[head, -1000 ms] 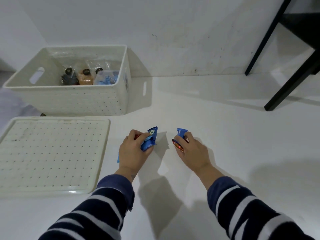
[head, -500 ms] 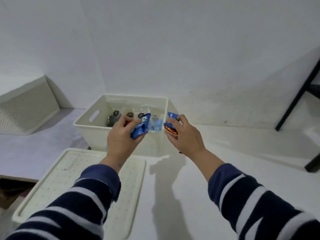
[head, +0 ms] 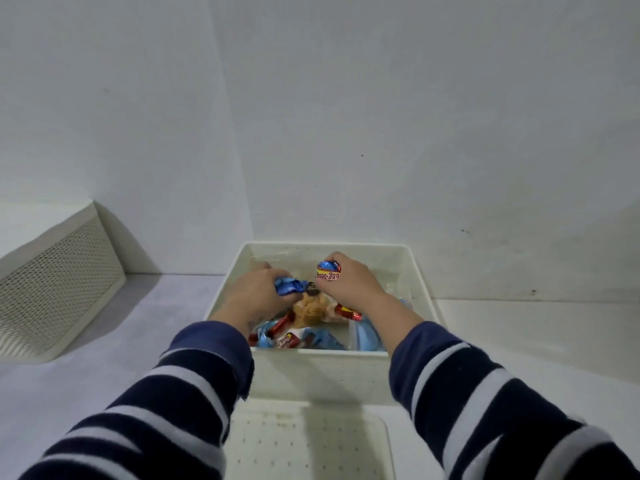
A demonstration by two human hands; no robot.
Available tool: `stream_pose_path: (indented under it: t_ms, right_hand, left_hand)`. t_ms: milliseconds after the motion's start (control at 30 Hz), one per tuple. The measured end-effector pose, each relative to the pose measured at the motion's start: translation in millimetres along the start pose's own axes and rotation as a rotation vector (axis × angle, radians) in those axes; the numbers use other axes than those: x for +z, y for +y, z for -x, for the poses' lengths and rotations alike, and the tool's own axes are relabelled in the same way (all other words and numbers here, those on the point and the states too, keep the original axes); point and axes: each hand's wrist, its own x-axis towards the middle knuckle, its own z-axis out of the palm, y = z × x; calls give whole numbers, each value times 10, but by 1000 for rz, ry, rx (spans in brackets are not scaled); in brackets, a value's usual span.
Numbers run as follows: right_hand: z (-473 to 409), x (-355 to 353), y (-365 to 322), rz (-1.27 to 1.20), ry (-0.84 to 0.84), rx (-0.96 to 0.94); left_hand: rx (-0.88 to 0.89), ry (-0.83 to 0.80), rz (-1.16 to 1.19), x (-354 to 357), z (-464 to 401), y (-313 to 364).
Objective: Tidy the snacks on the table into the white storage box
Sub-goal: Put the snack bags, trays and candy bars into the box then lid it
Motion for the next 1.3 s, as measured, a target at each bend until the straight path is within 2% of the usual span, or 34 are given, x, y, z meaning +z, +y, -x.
stream_pose_path:
  t_ms: [133, 200, 367, 533, 767, 933, 1100, 1300]
  right_hand:
    - [-111, 184, -55, -180, -244, 209]
    - [-113, 208, -74, -126, -313, 229]
    - [60, 155, -167, 66, -285, 185]
    - [579, 33, -335, 246, -300, 153]
    - [1651, -36, -417, 381, -283, 81]
    - [2354, 156, -212, 349, -257, 89]
    - [2917, 576, 224, 396, -406, 238]
    - [3232, 1068, 611, 472, -412, 557]
  left_hand:
    - [-18, -145, 9, 179, -127, -256]
    - [-4, -188, -22, 192, -140, -315]
    - [7, -229, -43, 142, -22, -357]
    - [23, -195, -49, 18, 388, -286]
    - [14, -121, -71, -139, 1375, -214]
    - [-63, -147, -57, -32, 2179, -453]
    - [-226, -227, -50, 309, 2842, -970]
    - [-390, -332, -31, 654, 3222, -1437]
